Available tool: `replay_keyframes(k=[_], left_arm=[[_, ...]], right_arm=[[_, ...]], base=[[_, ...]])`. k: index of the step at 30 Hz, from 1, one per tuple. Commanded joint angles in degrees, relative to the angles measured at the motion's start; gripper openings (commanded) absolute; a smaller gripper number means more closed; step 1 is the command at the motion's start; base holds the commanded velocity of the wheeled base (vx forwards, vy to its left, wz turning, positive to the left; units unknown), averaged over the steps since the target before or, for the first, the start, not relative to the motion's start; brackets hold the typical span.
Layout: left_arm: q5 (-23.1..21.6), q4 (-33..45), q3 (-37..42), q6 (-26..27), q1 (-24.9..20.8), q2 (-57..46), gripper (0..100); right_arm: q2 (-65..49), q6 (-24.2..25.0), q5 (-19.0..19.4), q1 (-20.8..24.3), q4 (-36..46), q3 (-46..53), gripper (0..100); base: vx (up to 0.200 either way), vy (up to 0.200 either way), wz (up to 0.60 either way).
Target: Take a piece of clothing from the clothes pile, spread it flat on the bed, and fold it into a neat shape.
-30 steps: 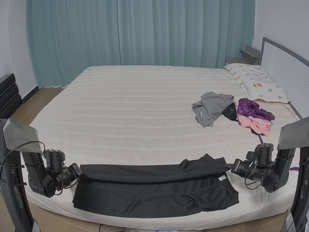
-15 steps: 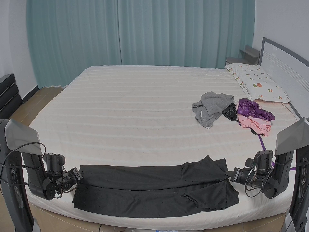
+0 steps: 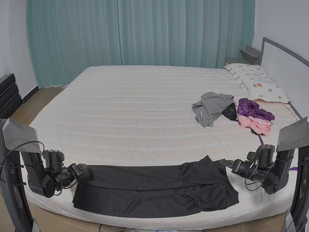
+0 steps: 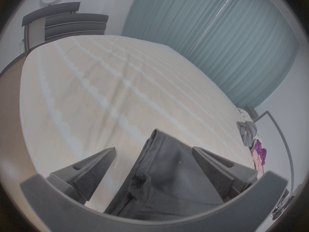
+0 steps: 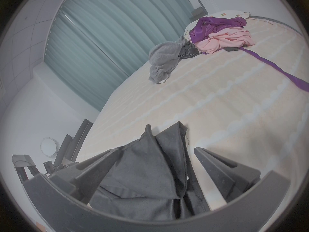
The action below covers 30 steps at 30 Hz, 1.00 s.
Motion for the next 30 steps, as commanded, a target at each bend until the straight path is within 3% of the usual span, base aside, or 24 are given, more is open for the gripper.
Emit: replay_keyframes(k=[1,9,18,19,23,30], left_arm=[[0.0,0.6,-3.7,-1.1,0.2,-1.5,100],[0.1,9.2,-15.5,-1.5,-0.8,3.5,100],[0.3,9.7,-16.1,-0.9,-0.9,5.8,100],[0.4,9.6,-16.1,-0.9,-0.9,5.9,0],[1.3,9.1,-16.1,-0.9,-0.9,6.2,0],[4.7,8.4,-16.1,-3.9,-0.6,5.8,0]], right_arm=[[0.3,0.6,0.3,-0.5,4.0,-5.0,100],[2.8,3.1,0.4,0.0,13.4,-14.8,100],[3.4,3.3,0.5,-0.1,16.9,-16.9,100],[3.5,3.3,0.5,0.0,17.0,-17.0,100],[3.7,3.5,0.4,-0.3,17.9,-17.7,100],[3.3,7.9,0.3,-0.5,22.6,-21.1,100]], base=[[0.0,0.0,0.0],[0.0,0.0,0.0],[0.0,0.0,0.0],[0.0,0.0,0.0],[0.0,0.0,0.0],[0.0,0.0,0.0]])
